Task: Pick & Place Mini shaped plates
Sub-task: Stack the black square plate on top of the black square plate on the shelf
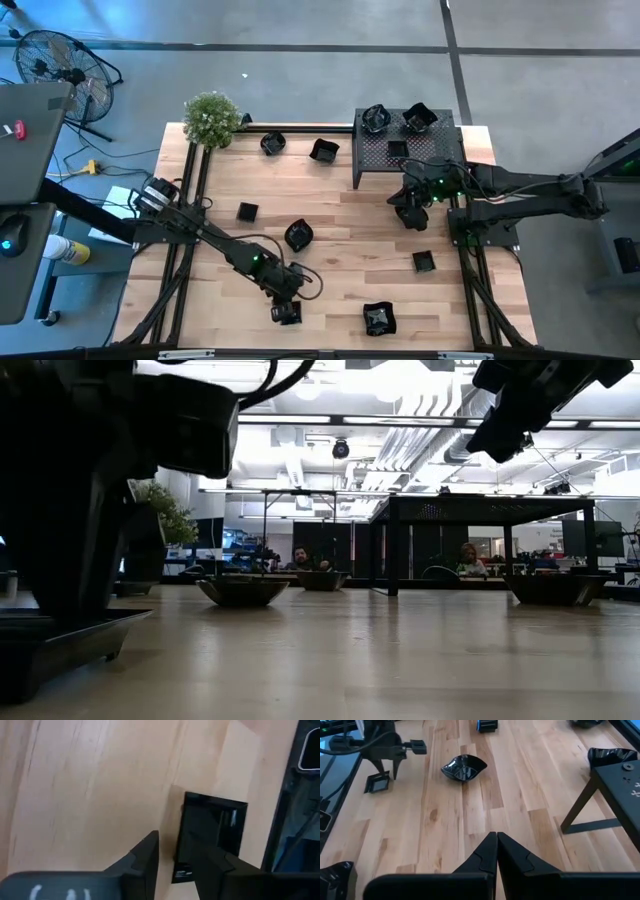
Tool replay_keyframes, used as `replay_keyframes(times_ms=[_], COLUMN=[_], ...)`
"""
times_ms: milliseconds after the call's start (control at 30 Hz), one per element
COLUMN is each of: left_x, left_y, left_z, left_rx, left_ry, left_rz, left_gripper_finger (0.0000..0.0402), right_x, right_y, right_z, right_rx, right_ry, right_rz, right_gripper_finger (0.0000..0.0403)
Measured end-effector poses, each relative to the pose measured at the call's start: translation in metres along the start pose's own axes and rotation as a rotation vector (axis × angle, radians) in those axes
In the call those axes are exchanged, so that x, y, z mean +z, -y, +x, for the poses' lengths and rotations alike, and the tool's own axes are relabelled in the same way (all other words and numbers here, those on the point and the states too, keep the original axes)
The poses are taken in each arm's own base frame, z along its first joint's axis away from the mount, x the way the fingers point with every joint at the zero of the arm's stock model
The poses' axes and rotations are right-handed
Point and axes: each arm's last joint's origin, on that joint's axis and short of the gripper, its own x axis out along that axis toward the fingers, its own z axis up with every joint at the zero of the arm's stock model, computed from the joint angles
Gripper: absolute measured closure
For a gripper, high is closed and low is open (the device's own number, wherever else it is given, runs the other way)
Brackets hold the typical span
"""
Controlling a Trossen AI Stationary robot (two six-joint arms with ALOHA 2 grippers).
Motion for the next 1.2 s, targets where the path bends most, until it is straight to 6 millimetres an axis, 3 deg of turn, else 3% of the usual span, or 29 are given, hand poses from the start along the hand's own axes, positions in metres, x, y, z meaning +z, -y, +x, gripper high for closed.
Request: replay_keyframes(times_ms=[233,533,667,833,1200], left_x=[-0.001,0.004,0.019,0.049,0.117], left_y=[0.001,-0.001,-0.004,-0.020,-0.093], left_z=[0.000,-0.006,-0.031,-0.078,-0.138], left_rx=[-0.041,-0.088,-0.110,-0.088,0.026], left_ry=[-0.044,-0.074,0.012,0.222,0.705], left_rz=[0.021,0.006,-0.016,-0.087,-0.305], left_gripper_finger=[0.0393,0.0398,0.0400,0.0401,0.0401], right_x=[0.002,0.003,0.003,0.002,0.005], right_y=[0.001,0.001,0.001,0.001,0.003], right_z=[0.000,0.000,0.000,-0.003,-0.008], right_rx=[-0.030,-0.044,-0.044,-0.062,-0.146], right_ry=[0.026,0.030,0.031,0.042,0.111], right_rz=[-0.002,0.018,0.024,0.049,0.300], right_gripper_finger=[0.0401,0.0401,0.0399,0.0397,0.0395])
